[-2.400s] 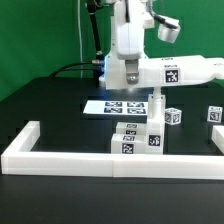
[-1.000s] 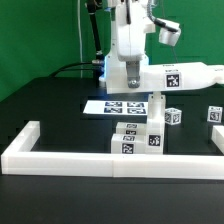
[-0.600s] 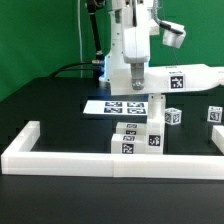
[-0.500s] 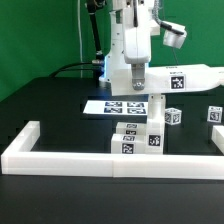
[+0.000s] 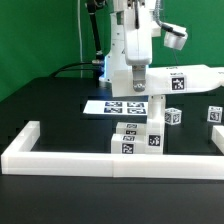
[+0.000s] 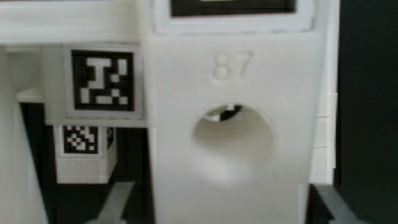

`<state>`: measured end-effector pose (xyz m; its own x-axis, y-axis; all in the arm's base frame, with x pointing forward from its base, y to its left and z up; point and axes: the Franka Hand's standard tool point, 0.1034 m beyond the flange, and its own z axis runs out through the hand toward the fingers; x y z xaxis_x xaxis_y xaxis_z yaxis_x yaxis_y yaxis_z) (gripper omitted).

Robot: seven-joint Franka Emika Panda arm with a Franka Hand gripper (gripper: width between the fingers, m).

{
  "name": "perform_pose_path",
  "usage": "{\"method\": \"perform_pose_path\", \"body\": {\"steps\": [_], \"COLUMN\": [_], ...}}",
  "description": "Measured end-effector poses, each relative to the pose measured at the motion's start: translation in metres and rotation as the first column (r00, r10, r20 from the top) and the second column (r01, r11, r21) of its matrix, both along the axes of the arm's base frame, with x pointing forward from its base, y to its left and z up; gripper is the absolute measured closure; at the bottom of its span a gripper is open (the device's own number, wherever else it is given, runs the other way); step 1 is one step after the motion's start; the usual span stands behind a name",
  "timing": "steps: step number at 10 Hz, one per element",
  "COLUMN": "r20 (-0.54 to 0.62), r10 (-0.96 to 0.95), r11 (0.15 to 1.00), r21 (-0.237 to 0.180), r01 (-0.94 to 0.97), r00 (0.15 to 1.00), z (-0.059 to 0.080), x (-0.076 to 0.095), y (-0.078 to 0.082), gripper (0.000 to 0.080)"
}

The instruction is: Assemble chair

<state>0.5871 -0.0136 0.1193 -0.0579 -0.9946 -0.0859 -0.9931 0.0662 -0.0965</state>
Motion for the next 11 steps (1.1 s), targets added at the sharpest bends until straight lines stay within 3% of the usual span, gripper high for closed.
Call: {"method": "perform_pose_path", "body": {"steps": [11], "r20": [0.0], "r10": [0.004], "r11": [1.0], "r21": [0.0], "r01": [-0.004], "r00": [1.0], "z": [-0.0001], "x": [0.0002], "y": [0.002], "gripper": [0.0509]}}
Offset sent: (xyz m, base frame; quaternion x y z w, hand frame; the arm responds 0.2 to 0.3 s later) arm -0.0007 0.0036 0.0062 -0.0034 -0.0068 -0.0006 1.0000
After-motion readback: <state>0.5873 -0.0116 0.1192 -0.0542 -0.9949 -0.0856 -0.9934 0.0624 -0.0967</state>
